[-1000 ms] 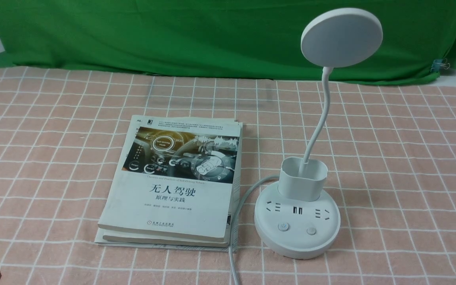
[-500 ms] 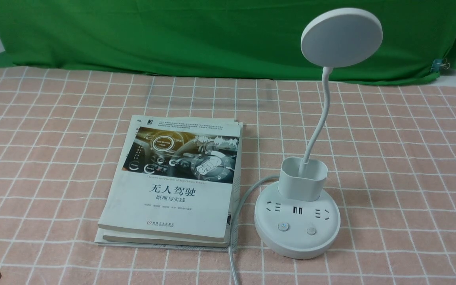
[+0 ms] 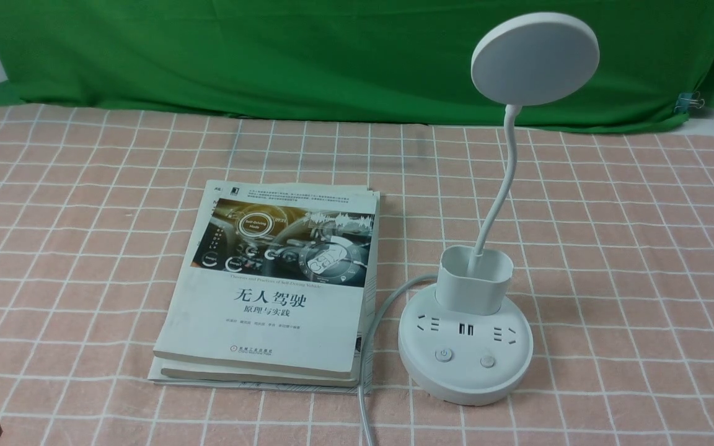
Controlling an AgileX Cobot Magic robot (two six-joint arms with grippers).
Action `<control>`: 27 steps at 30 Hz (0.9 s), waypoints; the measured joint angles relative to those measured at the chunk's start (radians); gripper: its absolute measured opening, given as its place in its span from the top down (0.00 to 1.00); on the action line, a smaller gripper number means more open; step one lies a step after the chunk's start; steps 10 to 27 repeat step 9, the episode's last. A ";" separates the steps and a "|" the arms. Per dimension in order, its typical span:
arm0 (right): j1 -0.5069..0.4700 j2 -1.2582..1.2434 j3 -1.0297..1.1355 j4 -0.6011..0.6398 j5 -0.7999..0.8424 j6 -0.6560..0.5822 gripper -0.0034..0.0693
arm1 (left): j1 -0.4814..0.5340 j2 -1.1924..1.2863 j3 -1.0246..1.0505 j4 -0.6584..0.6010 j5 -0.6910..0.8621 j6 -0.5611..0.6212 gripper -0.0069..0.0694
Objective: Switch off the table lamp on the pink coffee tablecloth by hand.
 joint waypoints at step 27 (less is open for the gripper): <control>0.000 0.000 0.000 0.000 0.000 0.000 0.63 | 0.000 0.000 0.000 0.000 0.000 0.000 0.90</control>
